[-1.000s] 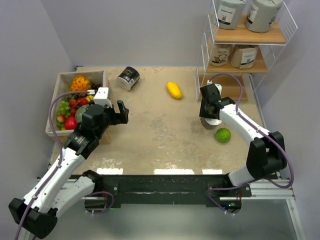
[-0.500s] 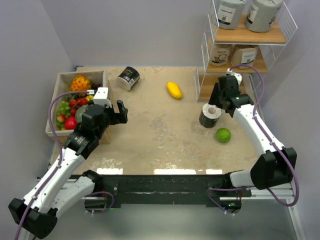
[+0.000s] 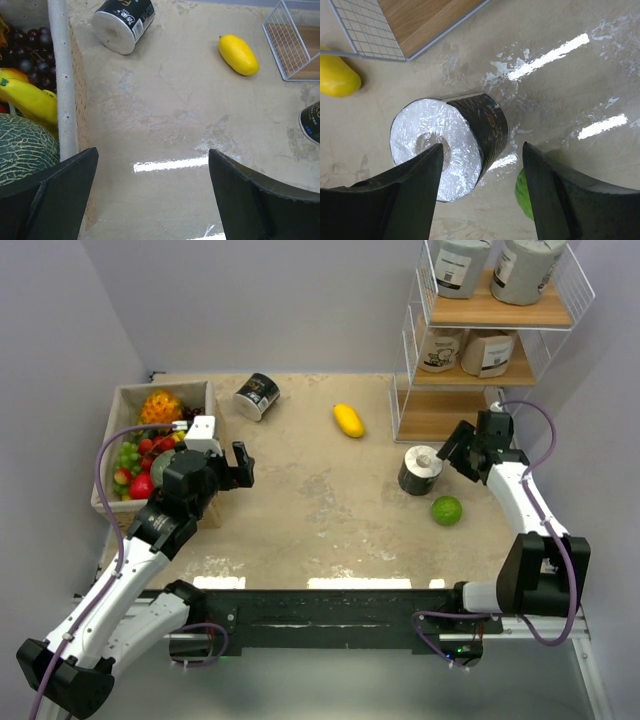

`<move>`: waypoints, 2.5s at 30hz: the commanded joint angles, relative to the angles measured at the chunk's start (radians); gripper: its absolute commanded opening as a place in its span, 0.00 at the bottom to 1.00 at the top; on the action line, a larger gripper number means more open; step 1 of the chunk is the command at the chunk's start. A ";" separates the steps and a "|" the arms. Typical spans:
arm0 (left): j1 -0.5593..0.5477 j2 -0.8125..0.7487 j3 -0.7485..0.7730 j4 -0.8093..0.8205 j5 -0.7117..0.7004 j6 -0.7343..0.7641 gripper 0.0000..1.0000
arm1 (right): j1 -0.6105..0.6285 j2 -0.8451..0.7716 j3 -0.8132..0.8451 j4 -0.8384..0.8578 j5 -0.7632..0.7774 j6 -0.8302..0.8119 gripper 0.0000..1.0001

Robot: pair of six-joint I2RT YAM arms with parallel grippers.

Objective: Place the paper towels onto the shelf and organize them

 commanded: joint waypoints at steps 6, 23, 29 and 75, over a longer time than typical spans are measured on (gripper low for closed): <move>0.004 -0.007 0.001 0.025 -0.008 0.013 0.97 | -0.018 0.000 -0.088 0.182 -0.184 0.040 0.68; 0.004 -0.001 0.000 0.025 -0.008 0.013 0.97 | -0.018 0.028 -0.149 0.220 -0.193 -0.037 0.66; 0.004 0.001 0.001 0.023 -0.008 0.015 0.97 | -0.018 0.045 -0.151 0.252 -0.207 -0.022 0.57; 0.002 -0.016 -0.003 0.033 0.024 0.011 0.97 | -0.164 0.246 -0.034 0.815 0.174 0.483 0.41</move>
